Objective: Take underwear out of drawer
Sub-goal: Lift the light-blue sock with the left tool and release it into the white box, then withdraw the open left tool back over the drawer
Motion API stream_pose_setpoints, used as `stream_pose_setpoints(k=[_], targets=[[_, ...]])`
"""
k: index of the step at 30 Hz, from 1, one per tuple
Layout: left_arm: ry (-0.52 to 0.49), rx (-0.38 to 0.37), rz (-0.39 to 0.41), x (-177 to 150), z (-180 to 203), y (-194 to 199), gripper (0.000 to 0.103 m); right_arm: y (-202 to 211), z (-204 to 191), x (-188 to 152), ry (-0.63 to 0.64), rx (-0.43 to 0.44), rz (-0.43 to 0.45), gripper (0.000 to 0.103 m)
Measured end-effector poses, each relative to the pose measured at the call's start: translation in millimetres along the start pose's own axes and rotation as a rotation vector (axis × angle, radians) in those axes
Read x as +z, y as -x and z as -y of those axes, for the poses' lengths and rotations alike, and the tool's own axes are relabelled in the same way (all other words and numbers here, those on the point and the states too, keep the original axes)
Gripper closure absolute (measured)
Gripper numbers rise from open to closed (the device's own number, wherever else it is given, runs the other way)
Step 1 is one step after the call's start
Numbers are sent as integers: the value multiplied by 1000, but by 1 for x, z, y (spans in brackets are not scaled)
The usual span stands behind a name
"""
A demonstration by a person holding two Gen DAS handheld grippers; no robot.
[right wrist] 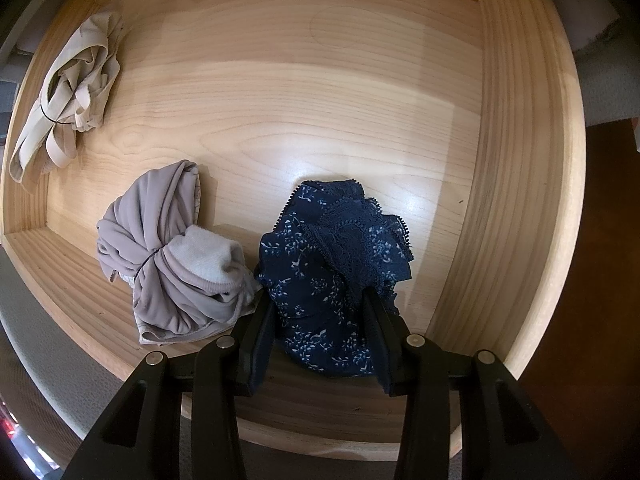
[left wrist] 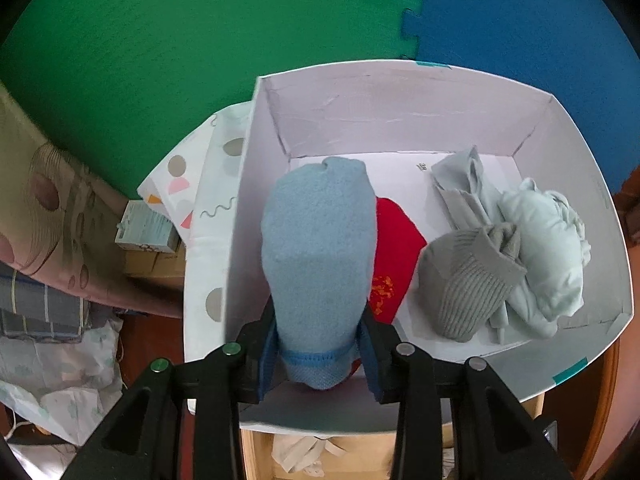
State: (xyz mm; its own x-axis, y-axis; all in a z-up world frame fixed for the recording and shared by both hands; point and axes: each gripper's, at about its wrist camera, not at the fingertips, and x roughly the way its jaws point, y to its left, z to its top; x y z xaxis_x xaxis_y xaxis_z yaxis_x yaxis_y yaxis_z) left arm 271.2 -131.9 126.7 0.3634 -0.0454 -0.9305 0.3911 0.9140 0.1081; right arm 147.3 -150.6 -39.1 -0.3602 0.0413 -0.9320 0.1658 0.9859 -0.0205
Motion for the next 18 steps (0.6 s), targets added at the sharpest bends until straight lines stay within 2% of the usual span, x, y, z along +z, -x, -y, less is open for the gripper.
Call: stream_pose_setpoints(k=[6,8,10,18], targets=[[6,-34,-9,-4,-6,11,63,1,2,3,-5,1,-2,63],[-11,-39,-1,-6,-5,19,56,2,4,4,-8,1,-3,63],[-35,-10,17,-9,-4,29,53,2,4,6,-8,-1,-4,63],[-39,-42,55,-25,-22,68,51,5,6,9,-10,-5,-6,63]])
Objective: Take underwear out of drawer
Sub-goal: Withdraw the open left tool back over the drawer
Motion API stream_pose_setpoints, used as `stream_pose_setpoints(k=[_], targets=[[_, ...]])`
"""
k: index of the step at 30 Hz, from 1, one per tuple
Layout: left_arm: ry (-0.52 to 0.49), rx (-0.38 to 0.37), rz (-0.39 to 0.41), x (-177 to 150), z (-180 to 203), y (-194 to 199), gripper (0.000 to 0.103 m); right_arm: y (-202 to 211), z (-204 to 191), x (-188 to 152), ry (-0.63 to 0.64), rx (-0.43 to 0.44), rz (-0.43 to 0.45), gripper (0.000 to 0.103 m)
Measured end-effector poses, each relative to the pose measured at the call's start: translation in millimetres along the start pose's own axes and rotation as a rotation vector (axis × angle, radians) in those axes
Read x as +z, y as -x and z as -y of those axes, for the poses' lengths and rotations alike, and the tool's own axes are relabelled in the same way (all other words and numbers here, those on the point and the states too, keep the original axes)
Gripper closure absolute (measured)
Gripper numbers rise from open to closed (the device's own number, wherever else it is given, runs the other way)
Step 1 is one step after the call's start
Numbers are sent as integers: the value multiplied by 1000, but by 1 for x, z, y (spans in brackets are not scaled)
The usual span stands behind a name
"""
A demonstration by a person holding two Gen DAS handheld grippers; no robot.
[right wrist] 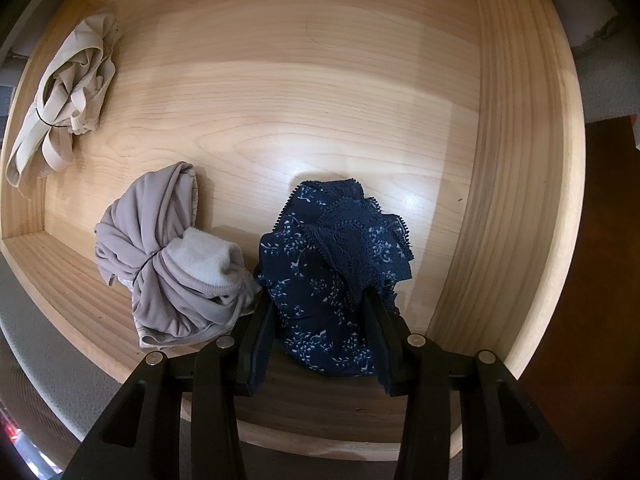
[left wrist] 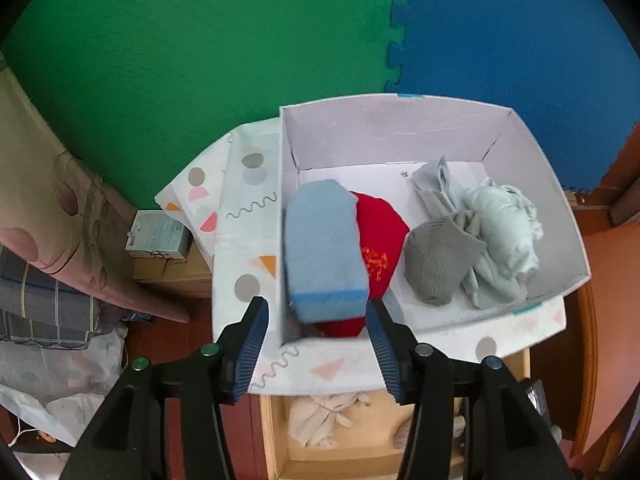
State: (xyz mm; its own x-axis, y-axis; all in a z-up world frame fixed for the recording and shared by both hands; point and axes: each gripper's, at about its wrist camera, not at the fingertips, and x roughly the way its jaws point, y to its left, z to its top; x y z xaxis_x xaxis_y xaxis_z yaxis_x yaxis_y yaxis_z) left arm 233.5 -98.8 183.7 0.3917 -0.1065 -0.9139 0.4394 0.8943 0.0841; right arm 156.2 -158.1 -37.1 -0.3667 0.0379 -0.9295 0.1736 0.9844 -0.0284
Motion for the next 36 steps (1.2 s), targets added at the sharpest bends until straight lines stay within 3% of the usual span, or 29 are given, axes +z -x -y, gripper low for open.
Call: stream_pose_setpoints(k=[7,12,20,23,36], targets=[[-30,5,14,-40,-22,32,51,2,0,2,3,-11,-4,63],[-26,6,-1,-81,-36,30,51,3,-3,3,6,-17,-5,63],[36,73,-31,-163,-43,-20,51,2,-4,3,11,-23,-6,63],[66,65,-57,-183,-38,-44,51,2,-6,3,17,-30,-8,63],[120,26,-162,-230,-2,-112,51,2,-12,3,18,-35,-9,63]])
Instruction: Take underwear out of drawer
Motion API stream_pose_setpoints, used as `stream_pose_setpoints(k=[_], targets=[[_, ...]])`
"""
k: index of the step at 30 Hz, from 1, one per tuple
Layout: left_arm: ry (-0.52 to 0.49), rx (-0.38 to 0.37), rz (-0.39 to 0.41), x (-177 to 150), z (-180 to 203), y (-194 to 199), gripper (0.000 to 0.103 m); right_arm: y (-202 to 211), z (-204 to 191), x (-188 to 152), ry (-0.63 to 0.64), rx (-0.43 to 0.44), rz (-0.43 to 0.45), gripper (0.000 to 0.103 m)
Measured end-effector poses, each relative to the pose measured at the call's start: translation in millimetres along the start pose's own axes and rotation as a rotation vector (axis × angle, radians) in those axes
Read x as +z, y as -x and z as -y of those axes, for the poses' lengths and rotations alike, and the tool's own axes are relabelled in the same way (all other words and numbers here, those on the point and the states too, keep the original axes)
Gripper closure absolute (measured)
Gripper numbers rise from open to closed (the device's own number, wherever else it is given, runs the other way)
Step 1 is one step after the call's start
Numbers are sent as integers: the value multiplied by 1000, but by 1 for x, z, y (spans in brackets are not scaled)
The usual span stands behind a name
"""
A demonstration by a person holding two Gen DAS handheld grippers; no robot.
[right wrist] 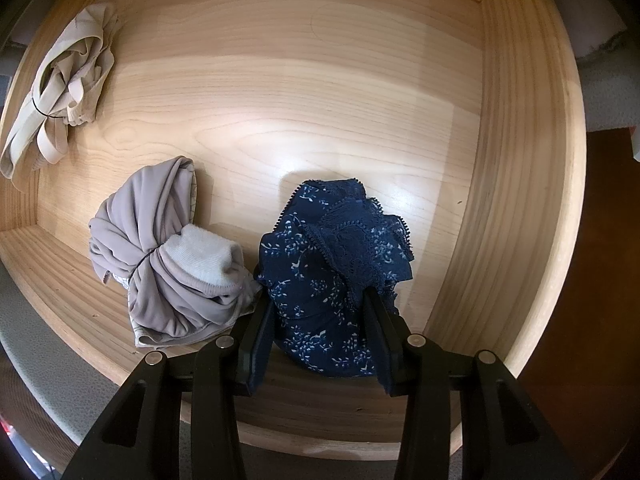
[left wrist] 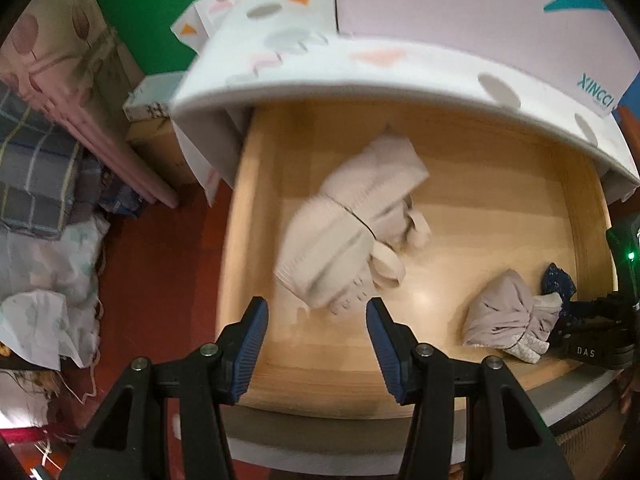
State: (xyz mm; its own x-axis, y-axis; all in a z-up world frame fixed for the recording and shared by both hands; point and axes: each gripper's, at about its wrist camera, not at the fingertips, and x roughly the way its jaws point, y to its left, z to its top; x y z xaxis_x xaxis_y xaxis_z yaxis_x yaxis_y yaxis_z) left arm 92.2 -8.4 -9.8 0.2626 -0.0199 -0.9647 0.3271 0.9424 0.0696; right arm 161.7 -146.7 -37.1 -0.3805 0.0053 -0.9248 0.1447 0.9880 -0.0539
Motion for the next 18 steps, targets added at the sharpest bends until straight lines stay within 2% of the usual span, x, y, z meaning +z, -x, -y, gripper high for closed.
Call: stream_pose_setpoints(k=[3,5,10,18], targets=[[12,11,-20,-2,0,-6,51,0,0,0,-2,0,0,63],[40,21,12,-3,-3,-3,51,0,-1,0,0,0,0,63],[59,51,28,-6,-7,0,51,1,-4,-1,-1,-9,11,65],[8,102,59,-7,5,5,51,3,-8,-7,10,-22,29,67]])
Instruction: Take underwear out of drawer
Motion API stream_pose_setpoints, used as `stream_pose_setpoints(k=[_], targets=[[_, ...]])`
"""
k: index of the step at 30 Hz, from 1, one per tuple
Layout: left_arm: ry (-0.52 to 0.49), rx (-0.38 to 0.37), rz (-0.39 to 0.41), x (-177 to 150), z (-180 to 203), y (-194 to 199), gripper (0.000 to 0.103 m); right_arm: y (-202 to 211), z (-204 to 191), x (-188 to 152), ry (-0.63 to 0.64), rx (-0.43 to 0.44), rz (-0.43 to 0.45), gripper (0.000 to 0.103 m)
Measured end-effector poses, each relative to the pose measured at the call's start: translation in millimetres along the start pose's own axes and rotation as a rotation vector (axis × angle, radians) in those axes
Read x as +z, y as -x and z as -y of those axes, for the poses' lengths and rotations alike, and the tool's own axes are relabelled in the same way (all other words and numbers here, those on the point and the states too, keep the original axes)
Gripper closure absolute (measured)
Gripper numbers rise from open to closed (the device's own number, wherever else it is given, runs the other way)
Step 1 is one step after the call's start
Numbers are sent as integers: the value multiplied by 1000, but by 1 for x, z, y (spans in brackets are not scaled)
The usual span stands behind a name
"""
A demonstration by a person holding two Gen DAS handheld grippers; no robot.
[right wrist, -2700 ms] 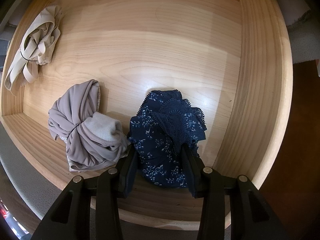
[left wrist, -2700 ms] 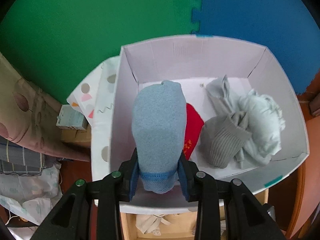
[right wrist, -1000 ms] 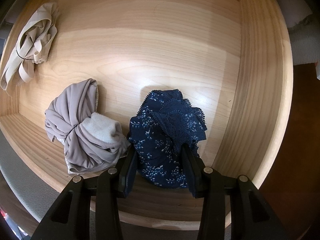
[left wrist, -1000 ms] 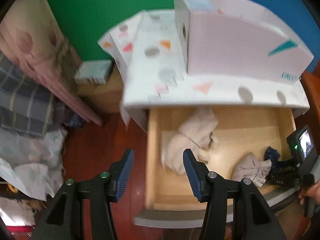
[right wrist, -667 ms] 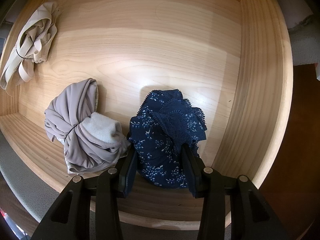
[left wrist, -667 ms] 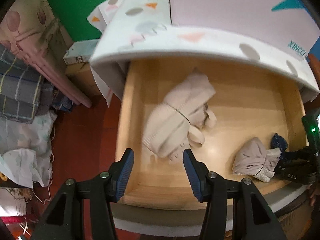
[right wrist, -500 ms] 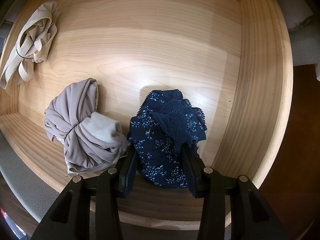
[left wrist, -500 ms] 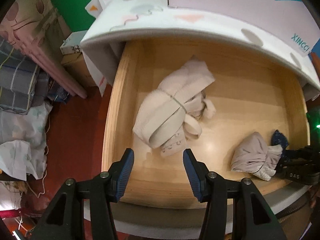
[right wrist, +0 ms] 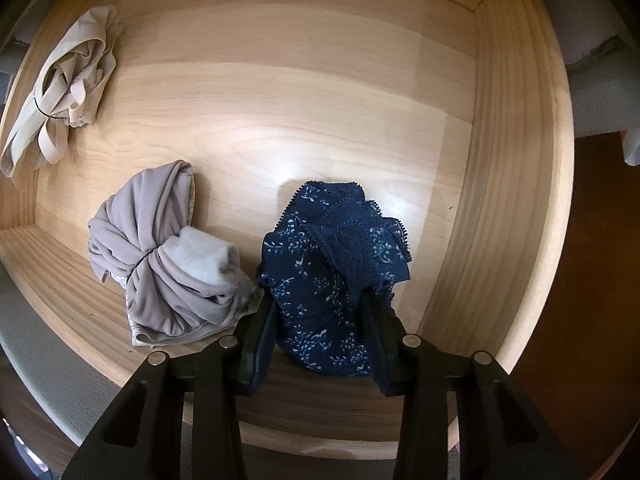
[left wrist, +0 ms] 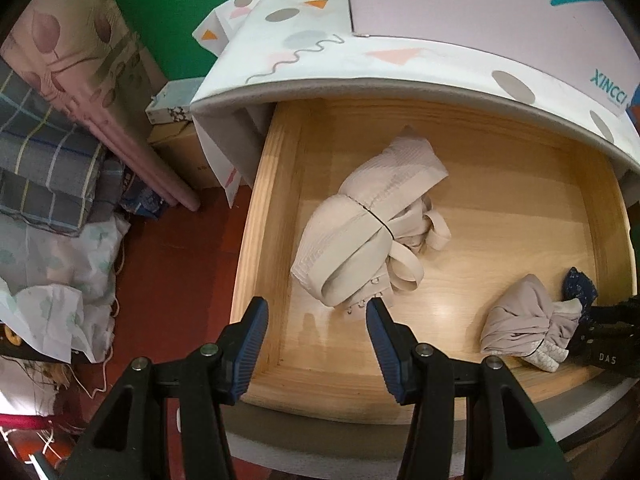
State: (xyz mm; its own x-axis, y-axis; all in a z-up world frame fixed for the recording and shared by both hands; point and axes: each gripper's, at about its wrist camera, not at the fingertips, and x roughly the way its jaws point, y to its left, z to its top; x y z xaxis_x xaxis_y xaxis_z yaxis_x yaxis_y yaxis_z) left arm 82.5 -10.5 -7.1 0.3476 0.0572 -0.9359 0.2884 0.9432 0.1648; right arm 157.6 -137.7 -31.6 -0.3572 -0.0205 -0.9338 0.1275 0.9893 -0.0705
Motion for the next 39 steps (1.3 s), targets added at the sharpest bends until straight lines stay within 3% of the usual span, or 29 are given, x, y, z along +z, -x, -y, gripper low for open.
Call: stream_pose_setpoints(k=[6,17,25,28,32,34,36,37,39], targets=[[-19,1,14,-1,2,2,51,10,4,-3,-10,8,36,69],[8,-16,15,0,-7,1,51,42,11,-19,-47,32,196,94],[18,-27,6,1,-8,-1,51,43,1,-22,-32,60,152,96],[21,-34,4,1,-9,-1,51,40,0,-16,-23,43,114,90],[29,-45,3,0,-10,-1,51,41,0,-7,-8,-9,101,70],[33,-49,3,0,-11,-1,51,47,0,-6,5,-18,108,70],[36,-55,3,1,-12,-2,51,50,0,-2,12,-29,107,59],[39,-57,2,1,-12,-2,51,50,0,-1,17,-45,102,49],[39,-57,0,2,-11,-2,51,46,0,4,28,-93,83,47]])
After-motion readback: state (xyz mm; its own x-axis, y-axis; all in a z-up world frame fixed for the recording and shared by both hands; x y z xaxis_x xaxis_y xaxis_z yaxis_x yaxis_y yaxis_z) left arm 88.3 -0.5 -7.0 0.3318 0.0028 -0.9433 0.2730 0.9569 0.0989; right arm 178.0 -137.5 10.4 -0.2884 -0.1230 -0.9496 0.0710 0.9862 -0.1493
